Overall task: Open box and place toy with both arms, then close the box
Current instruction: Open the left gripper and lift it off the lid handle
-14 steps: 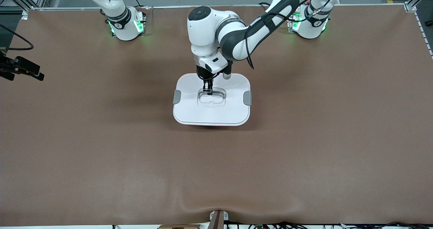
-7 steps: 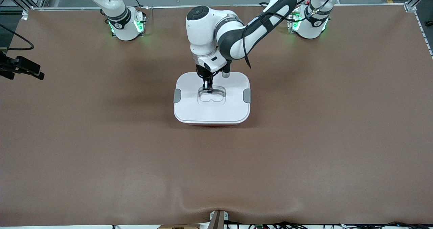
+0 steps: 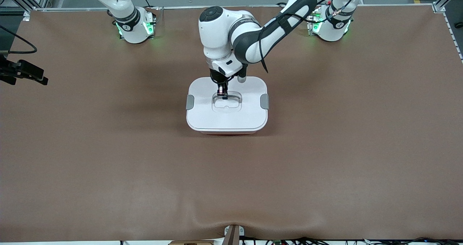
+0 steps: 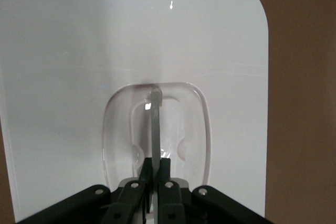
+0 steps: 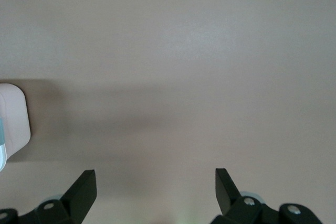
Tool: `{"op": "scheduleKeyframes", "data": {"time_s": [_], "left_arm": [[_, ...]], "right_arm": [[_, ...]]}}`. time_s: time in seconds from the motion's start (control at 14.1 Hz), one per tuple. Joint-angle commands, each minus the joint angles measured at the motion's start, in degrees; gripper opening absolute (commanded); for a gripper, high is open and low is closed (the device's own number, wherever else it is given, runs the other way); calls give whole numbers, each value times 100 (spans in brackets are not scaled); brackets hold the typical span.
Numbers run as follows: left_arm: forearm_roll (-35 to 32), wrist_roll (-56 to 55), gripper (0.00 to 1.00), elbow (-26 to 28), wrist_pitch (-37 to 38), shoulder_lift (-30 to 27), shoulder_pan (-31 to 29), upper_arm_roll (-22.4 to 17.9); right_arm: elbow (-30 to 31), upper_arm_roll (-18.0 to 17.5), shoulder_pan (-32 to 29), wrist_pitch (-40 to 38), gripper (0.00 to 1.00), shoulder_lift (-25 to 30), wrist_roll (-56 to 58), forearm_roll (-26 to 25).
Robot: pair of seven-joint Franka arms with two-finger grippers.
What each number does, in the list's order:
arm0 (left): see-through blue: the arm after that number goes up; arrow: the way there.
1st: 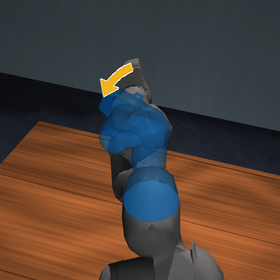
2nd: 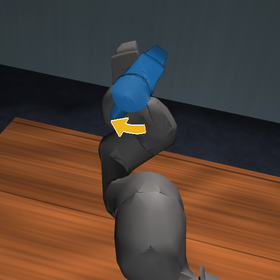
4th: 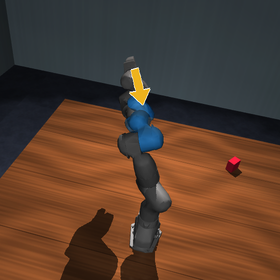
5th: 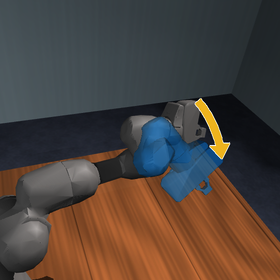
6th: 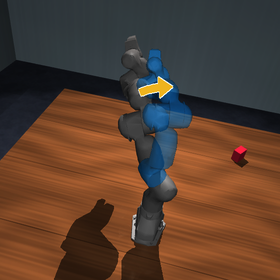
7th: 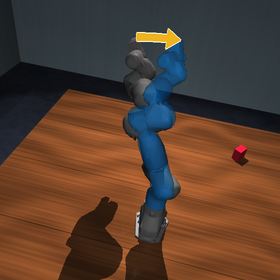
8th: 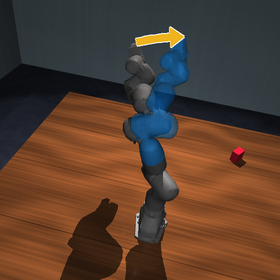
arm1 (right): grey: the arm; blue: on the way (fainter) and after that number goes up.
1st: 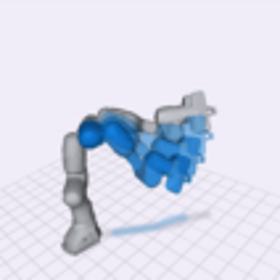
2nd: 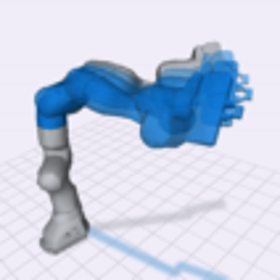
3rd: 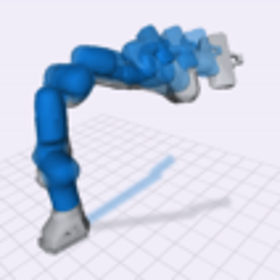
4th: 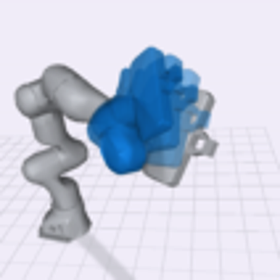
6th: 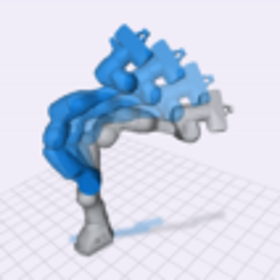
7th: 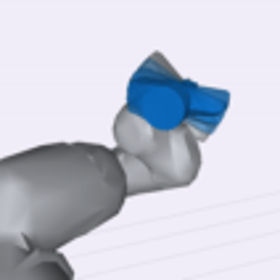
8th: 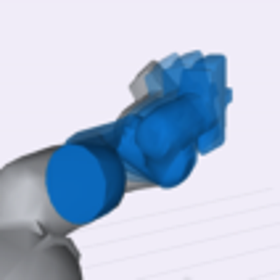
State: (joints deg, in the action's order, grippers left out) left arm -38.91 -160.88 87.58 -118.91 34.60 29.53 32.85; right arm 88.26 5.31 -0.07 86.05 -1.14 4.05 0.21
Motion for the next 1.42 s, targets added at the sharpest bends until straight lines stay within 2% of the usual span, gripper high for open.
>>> {"op": "scheduleKeyframes", "data": {"time_s": [0.0, 0.57, 0.64, 0.71, 0.78, 0.92, 1.21, 1.35], "left_arm": [[-205, -1412, 0, 295, 131, -191, 17, 11], [-214, -1368, 0, 453, 87, -173, -44, -15], [-214, -1315, 31, 444, 87, -182, -96, -16], [-214, -1289, 70, 409, 87, -199, -97, -7], [-214, -1158, 100, 391, 96, -243, -106, -7], [-144, -833, 100, 374, 122, -427, -158, 28], [961, 264, 100, 365, 148, -1111, -465, 28], [1427, 1150, 100, 365, 445, -1472, -781, 28]], "right_arm": [[16, 5, 86, -35, 100, 26, 26, -56], [16, 5, 139, -35, 100, 35, 17, -65], [16, 5, 139, -35, 100, 26, 8, -65], [16, 5, 139, -35, 100, 26, 8, -65], [16, 5, 139, -35, 100, 26, 8, -56], [7, 5, 139, -27, 100, 26, 0, -21], [-54, 5, 226, -35, 100, 17, 8, 5], [-81, 5, 288, -35, 100, 17, 8, -39]]}}
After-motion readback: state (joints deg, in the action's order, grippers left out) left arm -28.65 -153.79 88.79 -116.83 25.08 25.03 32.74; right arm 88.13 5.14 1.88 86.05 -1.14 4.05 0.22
